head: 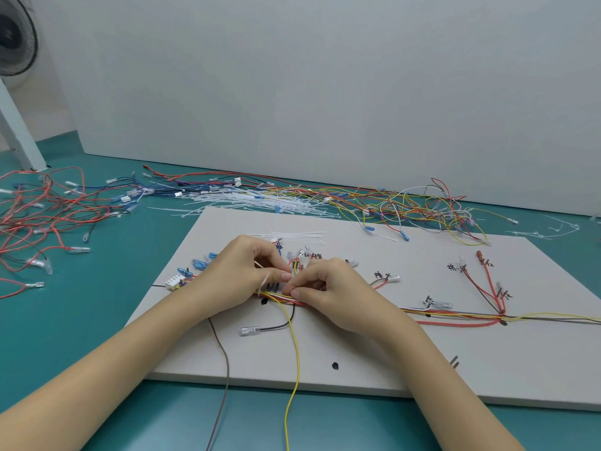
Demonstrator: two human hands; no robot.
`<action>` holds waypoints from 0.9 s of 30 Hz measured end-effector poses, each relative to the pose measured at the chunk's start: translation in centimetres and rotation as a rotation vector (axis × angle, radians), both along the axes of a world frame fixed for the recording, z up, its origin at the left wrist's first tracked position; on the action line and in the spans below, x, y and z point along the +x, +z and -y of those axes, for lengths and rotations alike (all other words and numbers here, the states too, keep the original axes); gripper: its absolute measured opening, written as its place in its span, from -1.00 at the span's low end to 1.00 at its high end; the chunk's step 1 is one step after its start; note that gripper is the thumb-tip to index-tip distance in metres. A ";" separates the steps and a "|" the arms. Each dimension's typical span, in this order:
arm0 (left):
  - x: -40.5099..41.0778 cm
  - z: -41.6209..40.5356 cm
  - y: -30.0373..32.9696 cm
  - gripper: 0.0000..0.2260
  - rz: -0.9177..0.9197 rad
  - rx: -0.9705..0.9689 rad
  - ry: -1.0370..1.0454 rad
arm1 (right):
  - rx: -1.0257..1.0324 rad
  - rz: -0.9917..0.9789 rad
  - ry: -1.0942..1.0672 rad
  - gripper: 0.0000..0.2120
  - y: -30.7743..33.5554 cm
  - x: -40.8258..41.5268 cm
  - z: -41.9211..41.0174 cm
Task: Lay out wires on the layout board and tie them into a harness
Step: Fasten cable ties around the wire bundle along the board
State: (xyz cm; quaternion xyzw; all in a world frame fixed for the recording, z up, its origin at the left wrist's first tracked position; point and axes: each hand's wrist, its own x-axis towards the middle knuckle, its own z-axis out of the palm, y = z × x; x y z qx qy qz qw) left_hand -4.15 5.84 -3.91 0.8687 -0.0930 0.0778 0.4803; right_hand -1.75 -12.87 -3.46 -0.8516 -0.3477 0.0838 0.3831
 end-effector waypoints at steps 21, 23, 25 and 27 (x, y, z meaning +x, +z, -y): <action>0.5 1.1 1.2 -0.85 -0.077 0.121 -0.063 | 0.167 -0.167 -0.084 -0.65 1.9 -0.4 1.7; 0.5 0.8 1.3 -0.84 -0.098 0.099 -0.063 | 0.195 -0.174 -0.114 -0.64 1.8 -0.3 1.7; 0.5 0.6 1.2 -0.83 -0.121 0.075 -0.067 | 0.227 -0.199 -0.151 -0.67 1.5 -0.2 1.6; 0.4 0.5 1.2 -0.81 -0.138 0.050 -0.072 | 0.256 -0.204 -0.210 -0.72 1.2 -0.1 1.4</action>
